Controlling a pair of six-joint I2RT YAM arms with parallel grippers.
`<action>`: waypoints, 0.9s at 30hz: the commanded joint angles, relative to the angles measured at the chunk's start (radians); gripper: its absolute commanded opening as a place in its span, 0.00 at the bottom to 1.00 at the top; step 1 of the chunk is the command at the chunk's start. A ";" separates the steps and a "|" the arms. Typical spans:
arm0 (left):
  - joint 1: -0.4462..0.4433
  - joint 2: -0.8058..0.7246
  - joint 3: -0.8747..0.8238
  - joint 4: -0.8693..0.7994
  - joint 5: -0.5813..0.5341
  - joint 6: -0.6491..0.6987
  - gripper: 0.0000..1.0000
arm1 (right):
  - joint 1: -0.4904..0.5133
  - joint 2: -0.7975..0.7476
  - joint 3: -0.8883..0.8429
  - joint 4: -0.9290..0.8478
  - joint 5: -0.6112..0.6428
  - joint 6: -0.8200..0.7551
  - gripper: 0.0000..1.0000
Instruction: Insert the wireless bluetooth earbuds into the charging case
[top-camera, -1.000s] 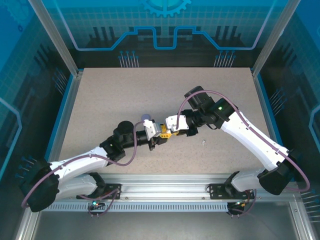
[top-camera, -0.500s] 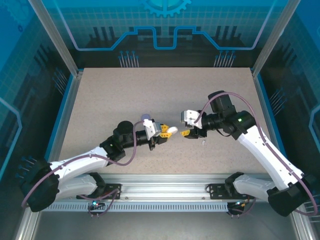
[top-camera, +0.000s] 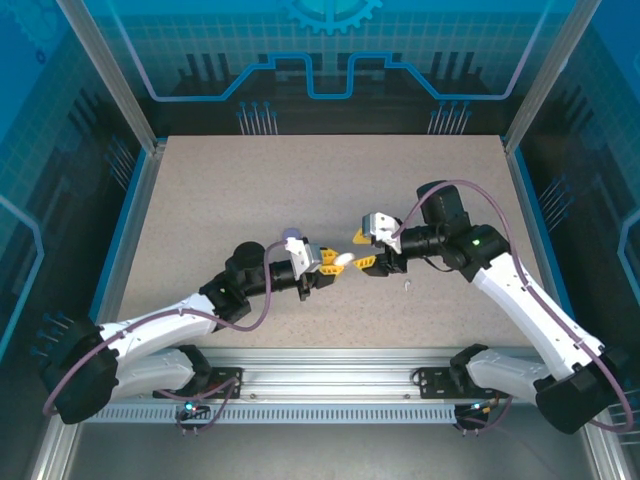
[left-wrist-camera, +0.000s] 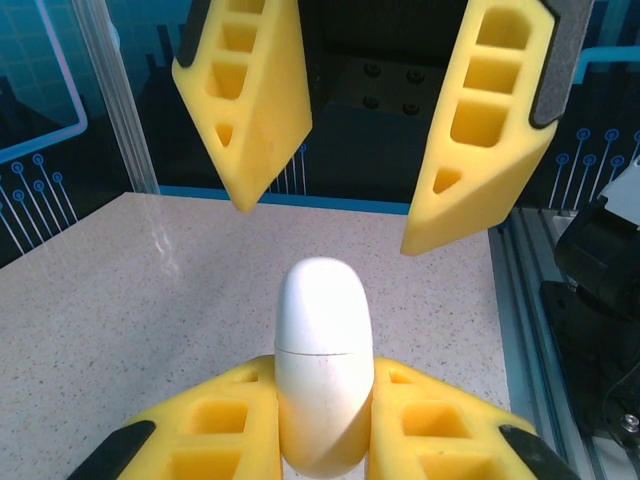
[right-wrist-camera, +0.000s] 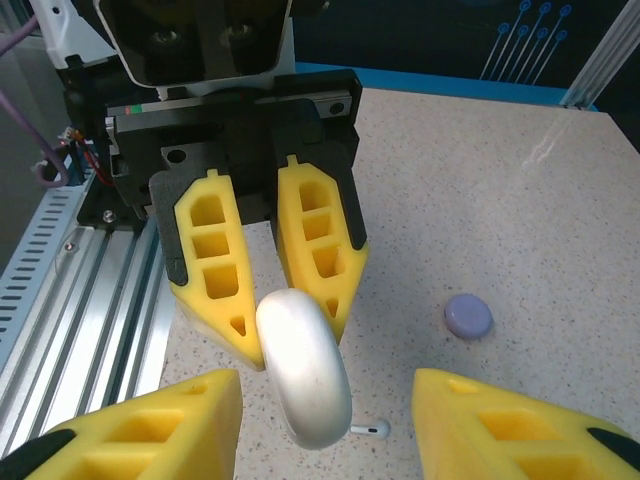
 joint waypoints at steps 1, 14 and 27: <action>0.002 -0.008 0.006 0.046 0.028 -0.014 0.18 | -0.002 0.016 -0.005 0.016 -0.046 0.017 0.49; 0.001 -0.013 0.003 0.065 0.031 -0.021 0.18 | 0.012 0.052 -0.014 0.012 -0.018 0.004 0.46; 0.001 -0.005 0.007 0.070 0.046 -0.033 0.18 | -0.001 0.042 -0.040 0.156 0.058 0.085 0.43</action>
